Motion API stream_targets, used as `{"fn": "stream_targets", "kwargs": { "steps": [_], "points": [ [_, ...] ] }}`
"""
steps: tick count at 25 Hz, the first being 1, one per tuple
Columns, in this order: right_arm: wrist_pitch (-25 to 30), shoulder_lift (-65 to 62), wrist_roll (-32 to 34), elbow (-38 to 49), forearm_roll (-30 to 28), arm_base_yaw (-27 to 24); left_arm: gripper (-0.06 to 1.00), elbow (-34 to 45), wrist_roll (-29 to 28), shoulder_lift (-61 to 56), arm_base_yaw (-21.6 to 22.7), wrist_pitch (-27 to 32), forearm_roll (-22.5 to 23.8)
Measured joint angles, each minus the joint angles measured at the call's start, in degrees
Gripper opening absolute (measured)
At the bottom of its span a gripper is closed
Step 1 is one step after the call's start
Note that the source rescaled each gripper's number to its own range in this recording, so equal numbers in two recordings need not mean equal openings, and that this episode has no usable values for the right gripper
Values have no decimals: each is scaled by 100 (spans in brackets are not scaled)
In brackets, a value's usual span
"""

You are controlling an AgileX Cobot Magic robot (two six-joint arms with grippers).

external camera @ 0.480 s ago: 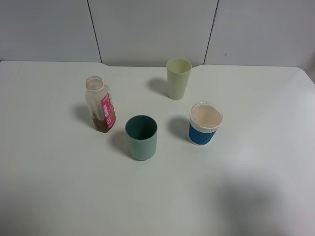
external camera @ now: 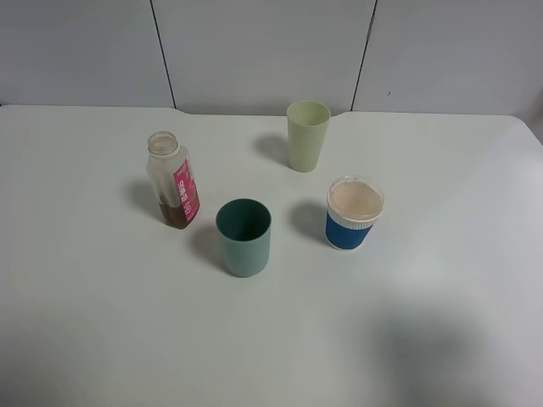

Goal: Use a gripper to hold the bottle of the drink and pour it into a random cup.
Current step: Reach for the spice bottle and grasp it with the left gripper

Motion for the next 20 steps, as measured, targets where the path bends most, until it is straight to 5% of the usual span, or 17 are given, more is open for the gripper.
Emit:
{"fn": "stream_targets", "kwargs": {
  "steps": [20],
  "points": [
    [0, 0, 0, 0, 0, 0, 100, 0, 0, 0, 0, 0, 0]
  ]
}}
